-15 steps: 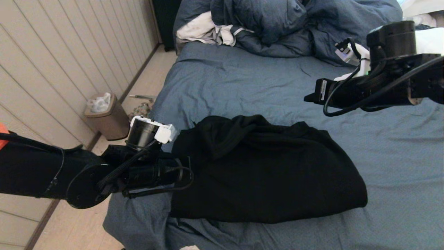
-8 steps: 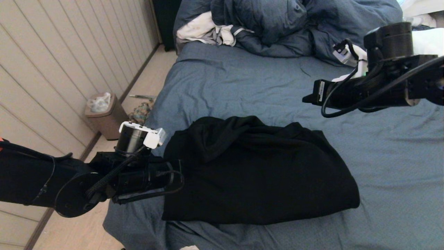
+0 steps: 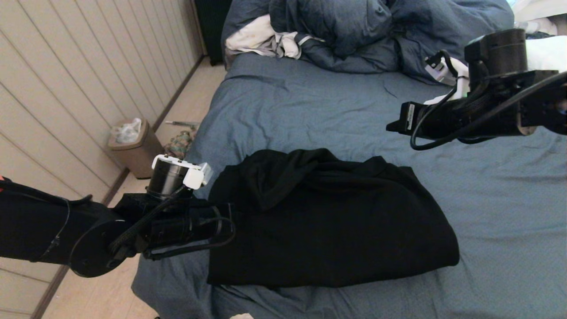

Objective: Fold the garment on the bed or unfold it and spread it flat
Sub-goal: Unfold the black sweatshirt

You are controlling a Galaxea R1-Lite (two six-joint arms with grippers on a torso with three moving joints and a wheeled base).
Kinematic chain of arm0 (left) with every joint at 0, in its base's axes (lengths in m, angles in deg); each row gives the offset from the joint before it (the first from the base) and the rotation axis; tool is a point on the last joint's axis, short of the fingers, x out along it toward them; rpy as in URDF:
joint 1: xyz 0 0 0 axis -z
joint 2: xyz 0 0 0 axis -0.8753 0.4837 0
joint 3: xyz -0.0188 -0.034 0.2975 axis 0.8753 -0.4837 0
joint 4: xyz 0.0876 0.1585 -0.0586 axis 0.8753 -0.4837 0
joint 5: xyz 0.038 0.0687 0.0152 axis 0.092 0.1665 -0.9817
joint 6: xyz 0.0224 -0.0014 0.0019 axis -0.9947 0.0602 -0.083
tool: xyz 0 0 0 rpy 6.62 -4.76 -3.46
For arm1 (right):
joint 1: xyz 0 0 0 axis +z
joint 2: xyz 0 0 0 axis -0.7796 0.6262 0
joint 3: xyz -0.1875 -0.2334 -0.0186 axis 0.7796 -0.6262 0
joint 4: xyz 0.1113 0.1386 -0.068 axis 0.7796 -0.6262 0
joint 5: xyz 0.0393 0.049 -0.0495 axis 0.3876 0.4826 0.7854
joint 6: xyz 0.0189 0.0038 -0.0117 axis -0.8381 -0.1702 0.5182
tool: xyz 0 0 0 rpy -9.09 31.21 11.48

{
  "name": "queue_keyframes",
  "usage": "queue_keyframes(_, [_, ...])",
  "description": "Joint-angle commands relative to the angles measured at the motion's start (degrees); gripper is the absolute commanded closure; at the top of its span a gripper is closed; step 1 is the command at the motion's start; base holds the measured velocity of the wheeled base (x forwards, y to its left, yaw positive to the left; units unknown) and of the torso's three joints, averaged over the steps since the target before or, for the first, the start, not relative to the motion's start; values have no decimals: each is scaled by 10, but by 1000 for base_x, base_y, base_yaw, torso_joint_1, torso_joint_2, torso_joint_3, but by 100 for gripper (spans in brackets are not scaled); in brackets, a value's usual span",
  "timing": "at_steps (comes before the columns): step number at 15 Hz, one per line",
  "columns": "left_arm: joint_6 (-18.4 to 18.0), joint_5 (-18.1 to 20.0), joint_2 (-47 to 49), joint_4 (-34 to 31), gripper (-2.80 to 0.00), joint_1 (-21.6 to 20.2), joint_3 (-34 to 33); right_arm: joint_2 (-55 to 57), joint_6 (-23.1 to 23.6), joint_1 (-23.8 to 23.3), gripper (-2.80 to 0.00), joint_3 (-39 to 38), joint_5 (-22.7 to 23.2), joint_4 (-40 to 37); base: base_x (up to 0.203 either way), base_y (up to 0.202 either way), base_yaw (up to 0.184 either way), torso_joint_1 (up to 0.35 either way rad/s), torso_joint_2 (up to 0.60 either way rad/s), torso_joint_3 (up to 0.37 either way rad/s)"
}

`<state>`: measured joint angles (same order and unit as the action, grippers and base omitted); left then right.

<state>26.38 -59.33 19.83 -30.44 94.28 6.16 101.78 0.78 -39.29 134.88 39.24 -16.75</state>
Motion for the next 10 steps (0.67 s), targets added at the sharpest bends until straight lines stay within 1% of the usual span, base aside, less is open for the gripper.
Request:
queue_keyframes(1, [2, -2, -13, 2, -280, 0, -6, 0, -1, 0, 0, -1, 1, 0, 0, 0, 0, 0, 0, 0])
queue_keyframes(5, [2, -10, -103, 35, -280, -10, -27, 3, -1, 1, 0, -4, 1, 0, 0, 0, 0, 0, 0, 0])
queue_keyframes(7, [-3, -11, -144, 27, -280, -16, -21, 4, -1, 1, 0, -3, 1, 0, 0, 0, 0, 0, 0, 0])
queue_keyframes(8, [-15, -12, -148, 14, -280, -16, -16, 3, -1, 1, 0, -2, 1, 0, 0, 0, 0, 0, 0, 0])
queue_keyframes(9, [-19, -12, -148, 12, -280, -17, -14, 3, -1, 2, 0, -3, 1, 0, 0, 0, 0, 0, 0, 0])
queue_keyframes(10, [-22, -12, -150, 11, 0, -17, -7, 3, -1, 2, 0, -6, 1, 0, 0, 0, 0, 0, 0, 0])
